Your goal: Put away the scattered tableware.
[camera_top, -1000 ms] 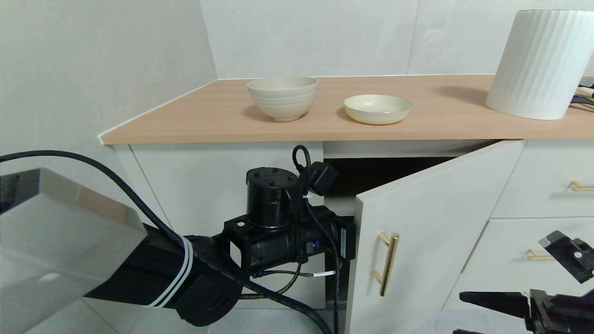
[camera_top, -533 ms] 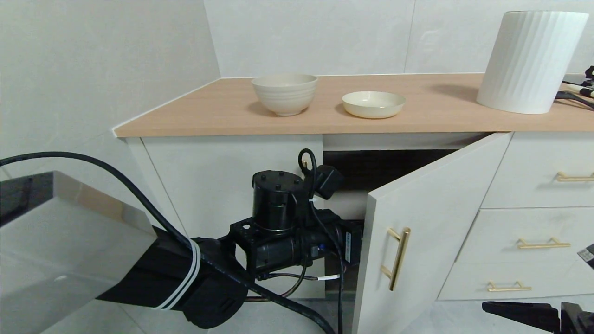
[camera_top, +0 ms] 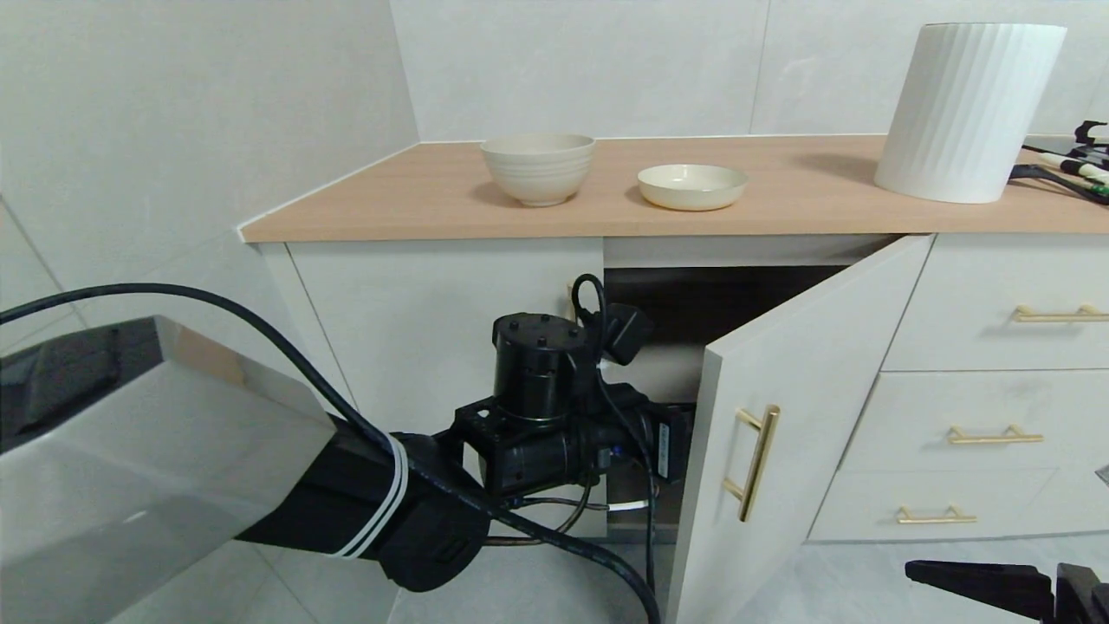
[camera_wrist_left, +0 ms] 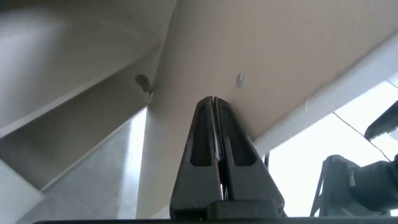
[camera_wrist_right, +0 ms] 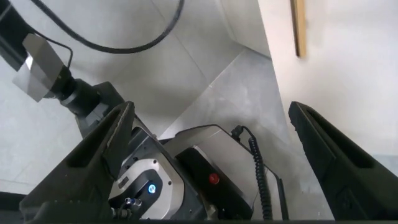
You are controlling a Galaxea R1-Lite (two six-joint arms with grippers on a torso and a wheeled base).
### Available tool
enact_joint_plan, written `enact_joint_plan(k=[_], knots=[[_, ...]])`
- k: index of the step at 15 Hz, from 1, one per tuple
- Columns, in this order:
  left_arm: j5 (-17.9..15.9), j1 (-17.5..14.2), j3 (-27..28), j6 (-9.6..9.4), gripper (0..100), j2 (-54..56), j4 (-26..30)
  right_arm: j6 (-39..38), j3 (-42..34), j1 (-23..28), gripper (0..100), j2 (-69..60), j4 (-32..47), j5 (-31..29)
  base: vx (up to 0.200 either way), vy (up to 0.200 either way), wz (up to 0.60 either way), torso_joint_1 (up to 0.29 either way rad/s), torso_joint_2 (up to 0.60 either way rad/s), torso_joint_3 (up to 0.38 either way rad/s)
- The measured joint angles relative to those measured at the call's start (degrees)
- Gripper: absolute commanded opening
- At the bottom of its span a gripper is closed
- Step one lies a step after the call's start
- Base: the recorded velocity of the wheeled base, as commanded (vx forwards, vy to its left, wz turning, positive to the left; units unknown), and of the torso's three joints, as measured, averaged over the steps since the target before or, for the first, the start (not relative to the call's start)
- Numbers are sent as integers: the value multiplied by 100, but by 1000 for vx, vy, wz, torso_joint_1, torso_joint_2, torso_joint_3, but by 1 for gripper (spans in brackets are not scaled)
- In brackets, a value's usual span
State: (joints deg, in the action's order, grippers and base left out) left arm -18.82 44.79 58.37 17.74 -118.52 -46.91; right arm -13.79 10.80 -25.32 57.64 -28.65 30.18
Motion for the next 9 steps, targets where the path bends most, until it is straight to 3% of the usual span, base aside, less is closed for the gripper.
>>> enact_joint_plan(k=[5, 9], knots=[[16, 369, 384, 0, 0, -80, 416, -15, 206, 5, 100, -343, 22, 6, 0, 0, 0, 0, 0, 0], [115, 995, 664, 0, 0, -83, 608, -332, 656, 10, 100, -1045, 137, -5, 0, 0, 0, 0, 0, 0]])
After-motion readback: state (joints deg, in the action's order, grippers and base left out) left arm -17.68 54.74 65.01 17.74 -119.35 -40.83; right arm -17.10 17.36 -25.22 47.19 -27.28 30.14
